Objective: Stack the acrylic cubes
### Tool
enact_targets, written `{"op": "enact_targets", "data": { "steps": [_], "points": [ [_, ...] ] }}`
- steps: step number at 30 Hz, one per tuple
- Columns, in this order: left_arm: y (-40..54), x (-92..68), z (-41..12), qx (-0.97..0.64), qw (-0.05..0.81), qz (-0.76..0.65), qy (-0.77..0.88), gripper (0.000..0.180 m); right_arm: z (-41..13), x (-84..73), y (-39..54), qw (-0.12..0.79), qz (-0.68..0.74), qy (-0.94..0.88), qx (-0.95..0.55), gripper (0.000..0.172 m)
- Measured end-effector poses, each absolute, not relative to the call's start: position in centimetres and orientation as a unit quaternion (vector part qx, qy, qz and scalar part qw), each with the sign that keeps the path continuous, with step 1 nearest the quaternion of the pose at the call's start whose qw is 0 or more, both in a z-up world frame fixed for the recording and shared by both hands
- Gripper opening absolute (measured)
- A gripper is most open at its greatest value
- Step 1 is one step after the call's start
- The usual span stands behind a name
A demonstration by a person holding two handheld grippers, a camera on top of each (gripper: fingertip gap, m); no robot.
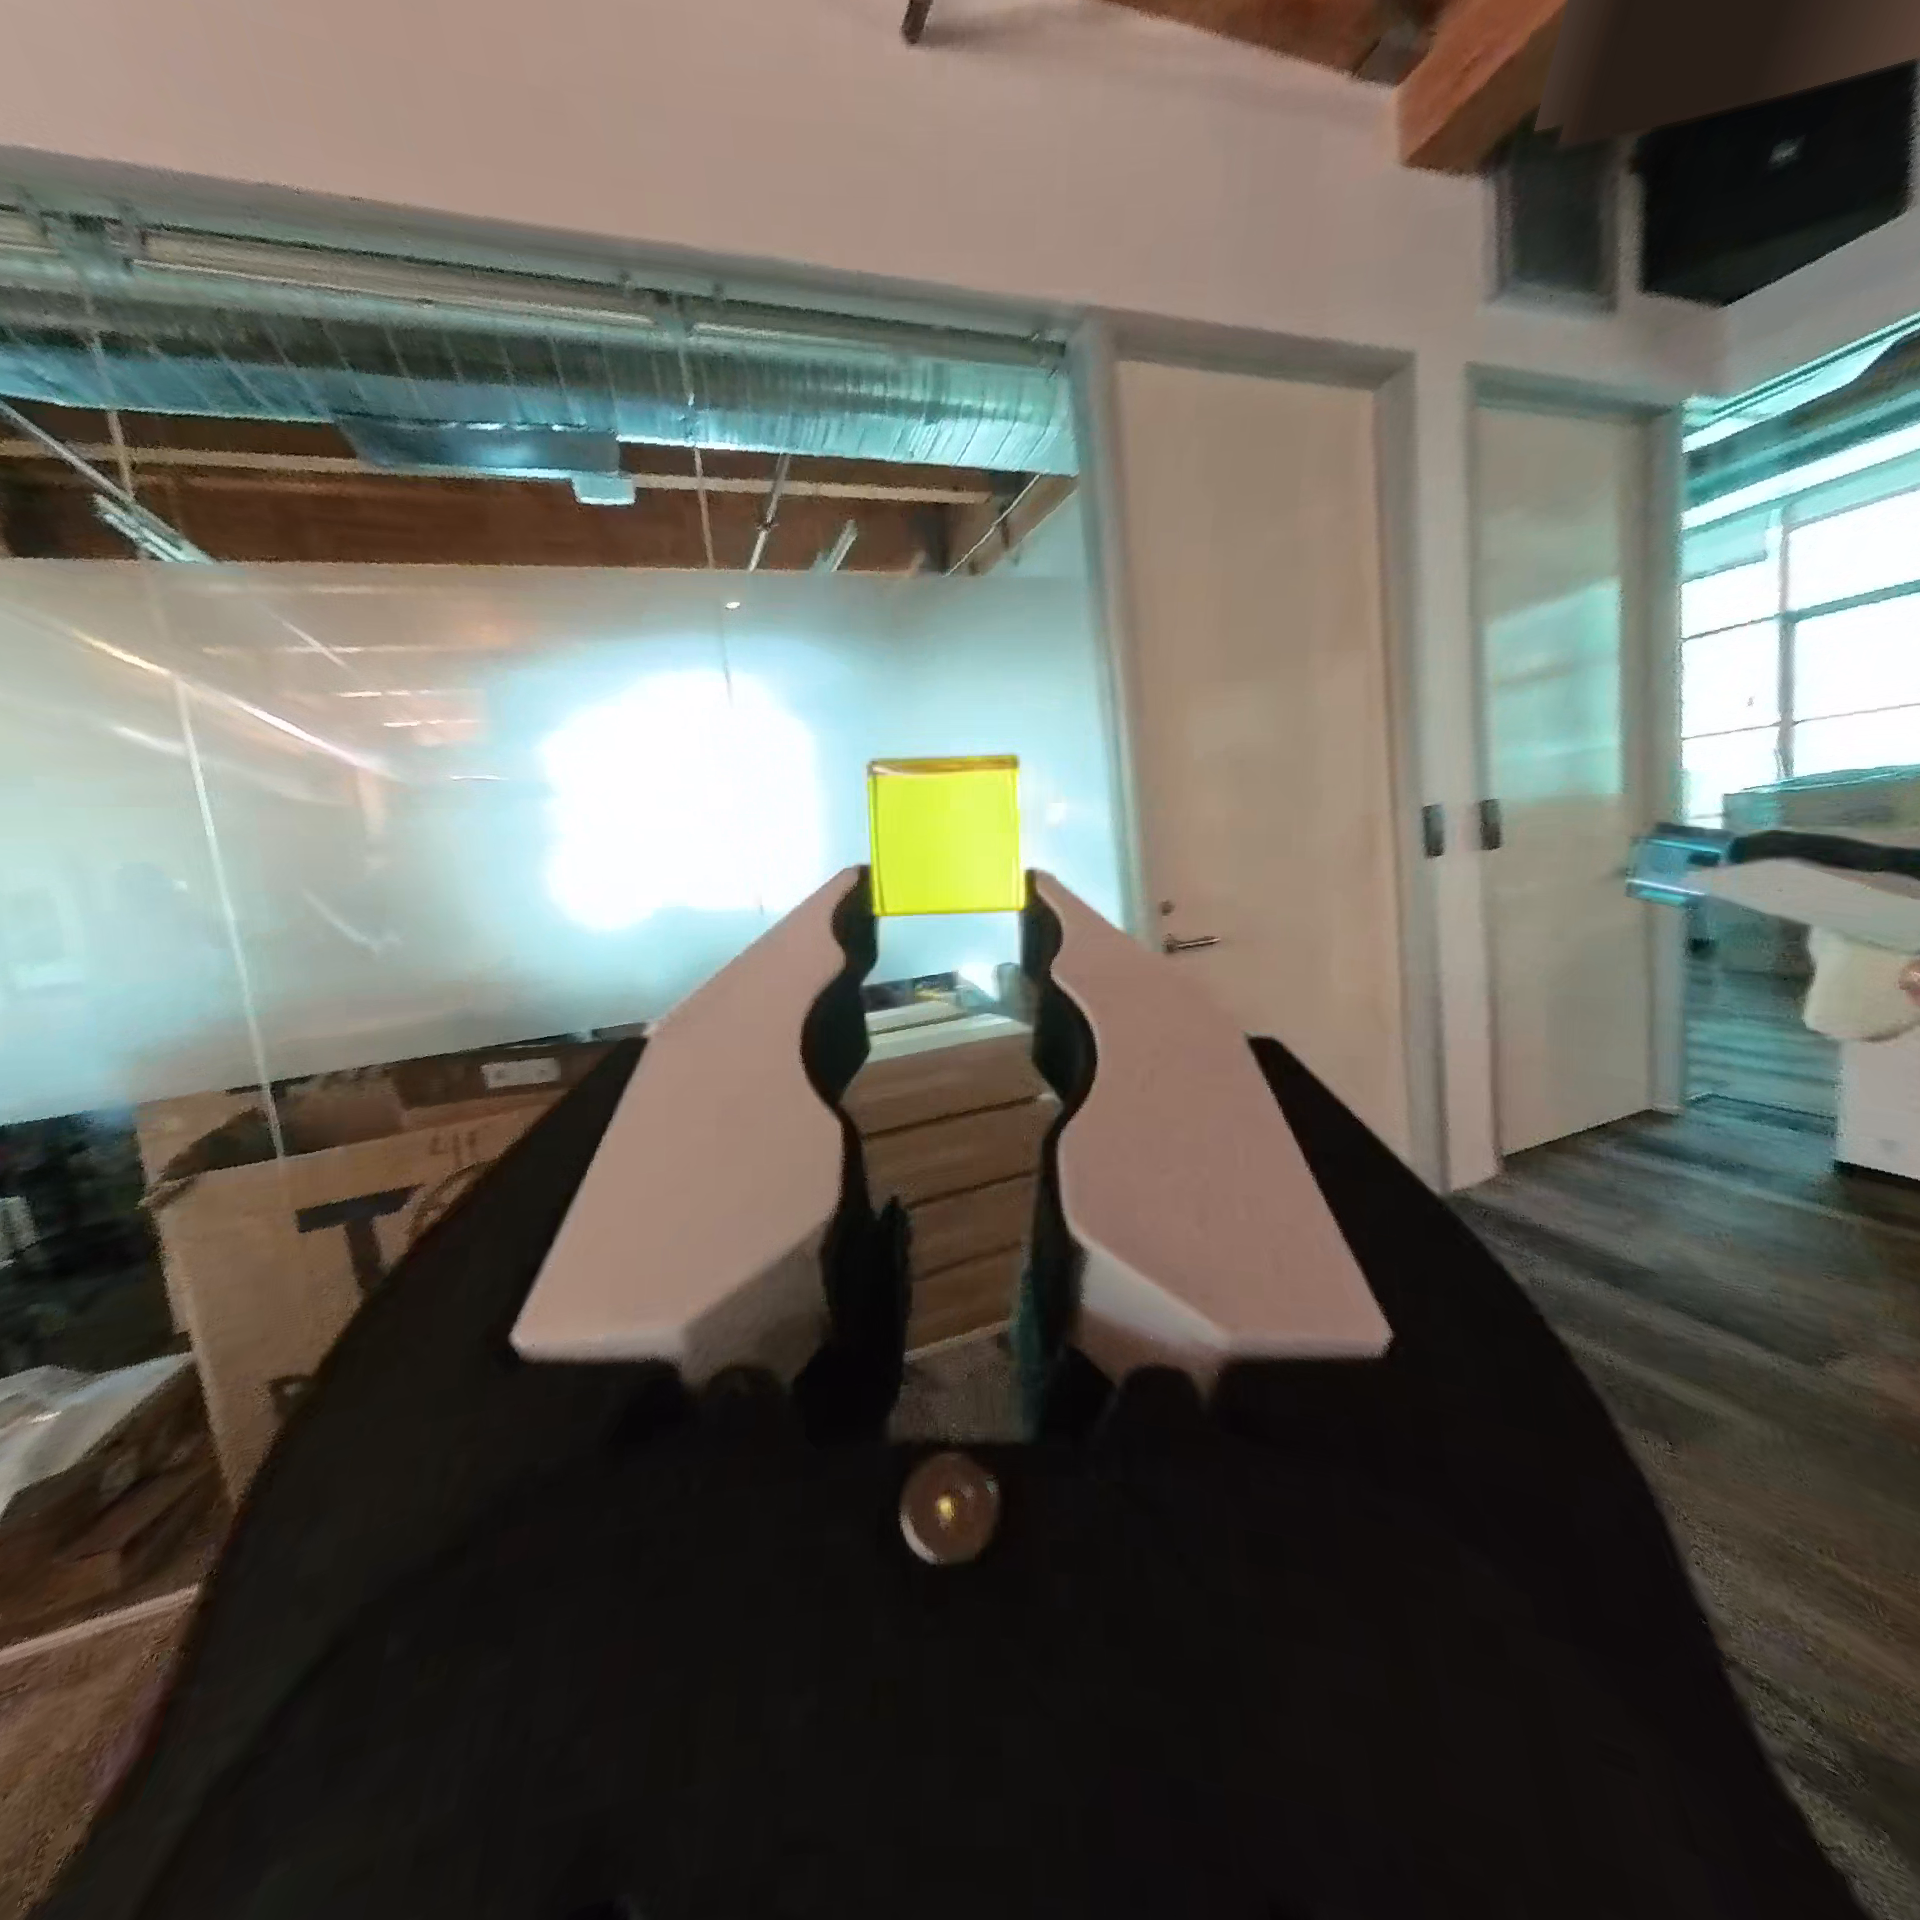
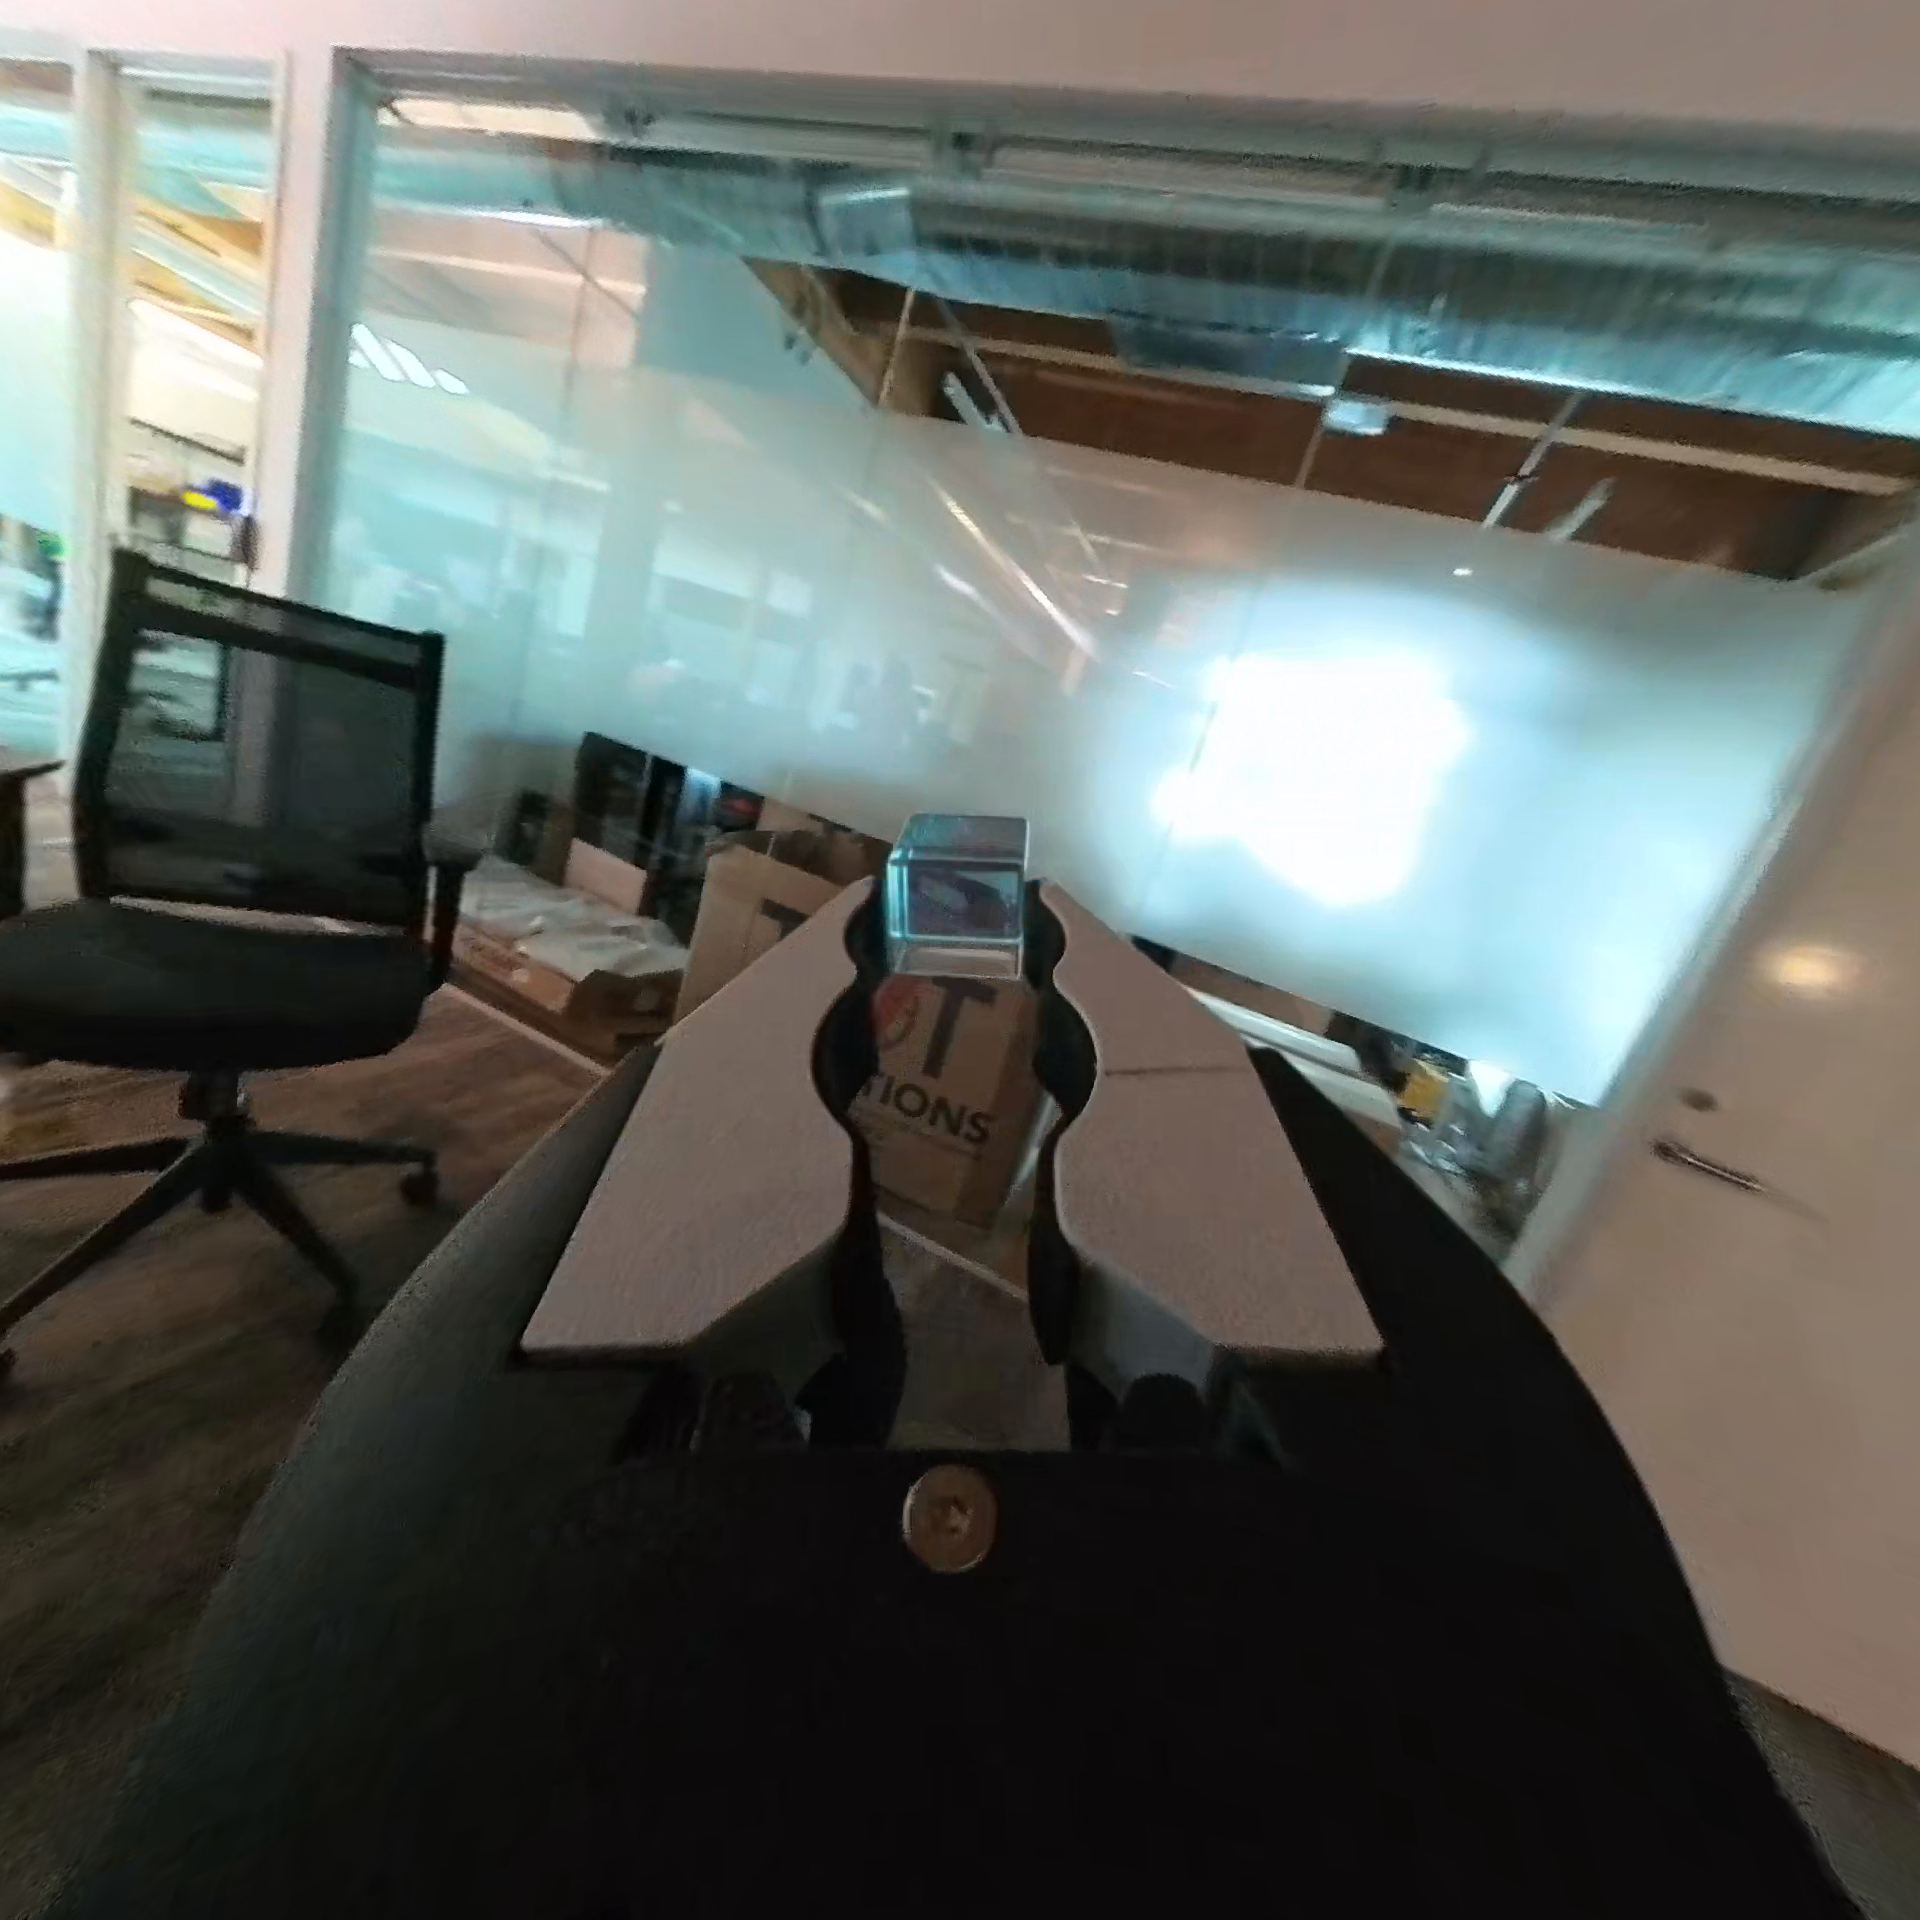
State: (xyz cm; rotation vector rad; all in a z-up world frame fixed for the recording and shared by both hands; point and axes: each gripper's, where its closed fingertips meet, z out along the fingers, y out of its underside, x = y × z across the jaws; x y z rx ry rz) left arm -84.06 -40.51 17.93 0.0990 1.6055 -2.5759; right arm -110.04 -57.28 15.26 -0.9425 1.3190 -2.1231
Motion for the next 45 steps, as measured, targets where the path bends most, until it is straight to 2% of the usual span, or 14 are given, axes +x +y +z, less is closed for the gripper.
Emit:
{"op": "enact_targets", "data": {
  "steps": [8,13,18,24,31,37,45],
  "points": [
    [-51.0,-75.1,15.7,-0.044,0.168,-0.827,0.535,0.026,12.8,-99.6,-74.4,0.287,-0.748,0.446,-0.399,0.023],
    [-55.1,-69.4,16.3,-0.135,0.254,-0.804,0.521,0.025,14.1,-91.0,-84.9,0.354,-0.709,0.424,-0.438,0.023],
    [-56.9,-66.0,16.6,-0.168,0.353,-0.761,0.518,0.026,14.6,-81.5,-90.8,0.407,-0.681,0.379,-0.476,0.023],
    [-56.5,-59.7,15.8,-0.217,0.425,-0.722,0.5,0.026,12.9,-67.9,-92.0,0.498,-0.624,0.346,-0.493,0.023],
    [-53.7,-48.4,16.7,-0.256,0.515,-0.688,0.443,0.026,12.9,-50.4,-90.6,0.54,-0.583,0.284,-0.537,0.023],
    [-54.3,-38.7,18.3,-0.266,0.52,-0.685,0.436,0.026,16.0,-40.1,-90.7,0.542,-0.597,0.238,-0.542,0.024],
    [-53.9,-31.3,18.8,-0.278,0.568,-0.646,0.427,0.025,15.0,-27.1,-90.3,0.578,-0.553,0.215,-0.56,0.023]
  ]
}}
